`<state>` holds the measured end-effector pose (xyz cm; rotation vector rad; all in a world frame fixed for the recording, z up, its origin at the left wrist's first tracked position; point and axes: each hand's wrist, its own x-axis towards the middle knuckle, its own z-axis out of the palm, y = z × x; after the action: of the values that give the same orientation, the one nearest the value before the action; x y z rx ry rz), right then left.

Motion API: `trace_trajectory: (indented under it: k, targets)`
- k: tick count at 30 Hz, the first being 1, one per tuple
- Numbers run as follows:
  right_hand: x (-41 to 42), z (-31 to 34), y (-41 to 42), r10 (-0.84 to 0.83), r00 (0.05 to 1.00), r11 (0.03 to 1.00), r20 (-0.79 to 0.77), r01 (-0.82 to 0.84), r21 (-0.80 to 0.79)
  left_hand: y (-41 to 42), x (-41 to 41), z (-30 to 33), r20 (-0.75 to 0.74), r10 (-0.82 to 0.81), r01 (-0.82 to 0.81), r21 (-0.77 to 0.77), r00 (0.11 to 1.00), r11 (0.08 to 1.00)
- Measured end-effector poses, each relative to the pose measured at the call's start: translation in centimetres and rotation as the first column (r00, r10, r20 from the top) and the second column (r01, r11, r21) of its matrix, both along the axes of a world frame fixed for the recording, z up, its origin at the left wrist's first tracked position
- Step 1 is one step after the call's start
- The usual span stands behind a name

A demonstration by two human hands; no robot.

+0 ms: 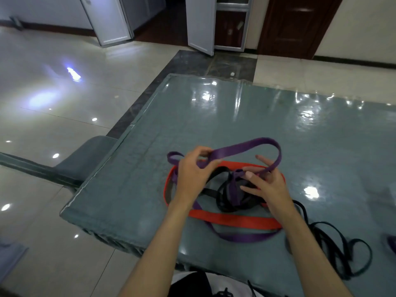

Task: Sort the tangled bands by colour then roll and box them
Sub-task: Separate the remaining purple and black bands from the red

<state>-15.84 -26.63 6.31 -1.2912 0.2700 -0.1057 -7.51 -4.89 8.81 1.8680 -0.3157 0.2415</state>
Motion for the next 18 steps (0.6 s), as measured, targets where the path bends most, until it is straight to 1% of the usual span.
trace_trajectory:
  k: [2,4,6,8,9,10,11,12,13,14,15,17,18]
  targets:
    - [-0.1,0.1,0.3,0.101,0.994,0.994,0.031,-0.099,-0.053,-2.3,-0.5,-0.2,-0.052,-0.089,0.088,-0.019,0.995,0.996]
    - [-0.2,0.0,0.9,0.144,0.989,0.984,0.027,-0.14,-0.106,-4.2,-0.8,-0.5,-0.066,-0.186,0.187,0.011,0.98,0.982]
    - [-0.1,-0.2,1.5,0.072,0.997,0.987,0.002,-0.071,-0.143,-5.4,-0.8,-1.0,-0.049,-0.337,0.34,0.081,0.94,0.937]
    - [0.2,-0.1,1.6,-0.112,0.992,0.981,-0.05,0.102,-0.164,-5.9,-0.5,-1.6,-0.072,-0.48,0.485,0.148,0.874,0.862]
    - [0.2,0.0,1.4,-0.202,0.976,0.972,-0.081,0.189,-0.138,-6.1,-0.5,-1.8,-0.128,-0.531,0.545,0.145,0.838,0.826]
    - [0.3,-0.2,0.9,-0.268,0.958,0.96,-0.103,0.257,-0.108,-6.2,-0.5,-1.9,-0.191,-0.562,0.586,0.111,0.805,0.803]
    - [0.3,-0.4,0.3,-0.316,0.94,0.948,-0.131,0.31,-0.066,-6.3,-0.5,-1.9,-0.231,-0.575,0.603,0.067,0.785,0.795]
    - [0.4,-0.6,-0.4,-0.351,0.923,0.936,-0.157,0.352,-0.02,-6.4,-0.3,-2.0,-0.245,-0.572,0.597,0.037,0.782,0.801]
    - [0.5,-0.5,-1.0,-0.38,0.906,0.919,-0.184,0.393,0.037,-6.3,0.0,-2.2,-0.244,-0.551,0.578,0.052,0.798,0.814]
    - [0.6,-0.5,-1.7,-0.411,0.886,0.894,-0.213,0.438,0.095,-6.2,0.5,-2.6,-0.244,-0.534,0.571,0.117,0.81,0.813]
    - [0.8,-0.3,-2.3,-0.426,0.871,0.86,-0.243,0.474,0.189,-6.1,1.1,-3.0,-0.269,-0.539,0.593,0.194,0.798,0.781]
    - [1.3,0.3,-3.3,-0.419,0.861,0.798,-0.288,0.5,0.336,-5.9,2.0,-4.0,-0.404,-0.556,0.678,0.286,0.726,0.677]
    - [1.6,0.4,-3.6,-0.395,0.869,0.79,-0.297,0.487,0.374,-6.1,2.1,-4.7,-0.452,-0.544,0.699,0.329,0.707,0.635]
